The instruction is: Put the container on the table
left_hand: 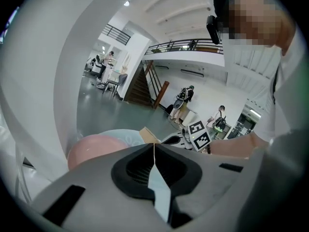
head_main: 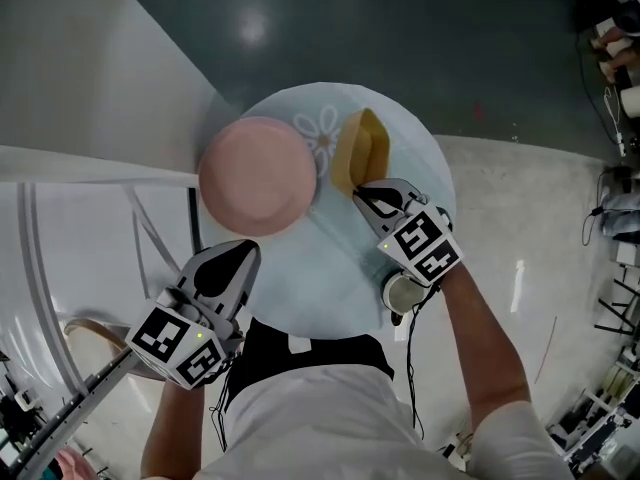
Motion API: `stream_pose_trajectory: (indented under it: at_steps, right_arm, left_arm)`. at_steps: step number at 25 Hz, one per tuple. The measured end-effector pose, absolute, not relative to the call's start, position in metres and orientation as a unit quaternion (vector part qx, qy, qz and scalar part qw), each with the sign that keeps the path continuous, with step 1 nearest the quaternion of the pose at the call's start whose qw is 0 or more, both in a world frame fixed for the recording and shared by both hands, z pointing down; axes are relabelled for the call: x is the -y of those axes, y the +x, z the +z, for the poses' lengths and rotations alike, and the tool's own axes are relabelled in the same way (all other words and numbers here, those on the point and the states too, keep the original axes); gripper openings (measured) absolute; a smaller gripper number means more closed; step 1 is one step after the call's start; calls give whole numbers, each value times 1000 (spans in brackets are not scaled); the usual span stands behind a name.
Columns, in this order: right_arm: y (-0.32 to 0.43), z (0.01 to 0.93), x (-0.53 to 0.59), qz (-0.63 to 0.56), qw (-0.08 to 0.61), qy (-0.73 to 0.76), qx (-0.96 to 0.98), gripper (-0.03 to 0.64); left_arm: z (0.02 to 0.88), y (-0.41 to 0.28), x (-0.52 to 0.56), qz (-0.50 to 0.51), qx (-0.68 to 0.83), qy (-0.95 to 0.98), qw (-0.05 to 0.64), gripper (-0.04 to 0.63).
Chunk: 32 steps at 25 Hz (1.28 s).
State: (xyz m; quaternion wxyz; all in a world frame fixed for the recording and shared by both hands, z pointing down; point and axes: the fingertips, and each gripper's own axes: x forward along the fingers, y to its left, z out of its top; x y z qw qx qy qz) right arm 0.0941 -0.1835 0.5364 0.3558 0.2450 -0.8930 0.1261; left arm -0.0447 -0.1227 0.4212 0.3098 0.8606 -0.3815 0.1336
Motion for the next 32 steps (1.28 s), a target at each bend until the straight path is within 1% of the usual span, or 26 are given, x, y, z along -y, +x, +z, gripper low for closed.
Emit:
stream_pose_trajectory:
  at_steps: [7, 13, 18, 26, 32]
  right_arm:
    - [88, 564, 184, 76, 418, 205, 882, 29]
    - [83, 594, 176, 18, 496, 163, 853, 29]
    - [79, 612, 169, -5, 531, 143, 835, 29]
    - [75, 623, 163, -15, 557, 135, 819, 31]
    - [76, 616, 164, 1, 550, 166, 819, 40]
  left_arm:
    - [429, -47, 121, 130, 389, 854, 320, 28]
    - [437, -52, 124, 130, 390, 851, 326, 28]
    - [439, -52, 124, 129, 386, 852, 329, 28]
    - [437, -61, 121, 127, 386, 853, 328, 28]
    - [431, -68, 118, 123, 381, 857, 323, 28]
